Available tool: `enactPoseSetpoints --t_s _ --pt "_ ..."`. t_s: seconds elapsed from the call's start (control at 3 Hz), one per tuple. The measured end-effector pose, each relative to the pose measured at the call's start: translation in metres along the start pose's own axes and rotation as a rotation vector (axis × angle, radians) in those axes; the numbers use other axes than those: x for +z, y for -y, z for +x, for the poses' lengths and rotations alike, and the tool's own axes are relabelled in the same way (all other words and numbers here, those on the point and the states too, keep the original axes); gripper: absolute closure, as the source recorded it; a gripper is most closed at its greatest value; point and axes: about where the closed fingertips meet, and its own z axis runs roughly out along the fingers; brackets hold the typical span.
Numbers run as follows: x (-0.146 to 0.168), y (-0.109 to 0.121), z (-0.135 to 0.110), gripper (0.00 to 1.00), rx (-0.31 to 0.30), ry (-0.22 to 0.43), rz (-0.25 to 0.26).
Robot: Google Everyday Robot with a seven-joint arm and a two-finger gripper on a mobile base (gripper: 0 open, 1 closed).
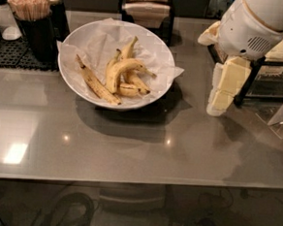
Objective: Pick banana from white bowl
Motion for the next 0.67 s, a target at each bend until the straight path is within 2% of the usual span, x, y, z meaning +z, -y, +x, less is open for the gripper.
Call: enactPoseSetpoints --t_s 0.33,0.67 --pt "-0.0004 0.0016 -0.0009 0.00 0.001 0.001 0.009" --pt "0.0077 0.0066 -0.0002 0.00 0.011 0.029 0.004"
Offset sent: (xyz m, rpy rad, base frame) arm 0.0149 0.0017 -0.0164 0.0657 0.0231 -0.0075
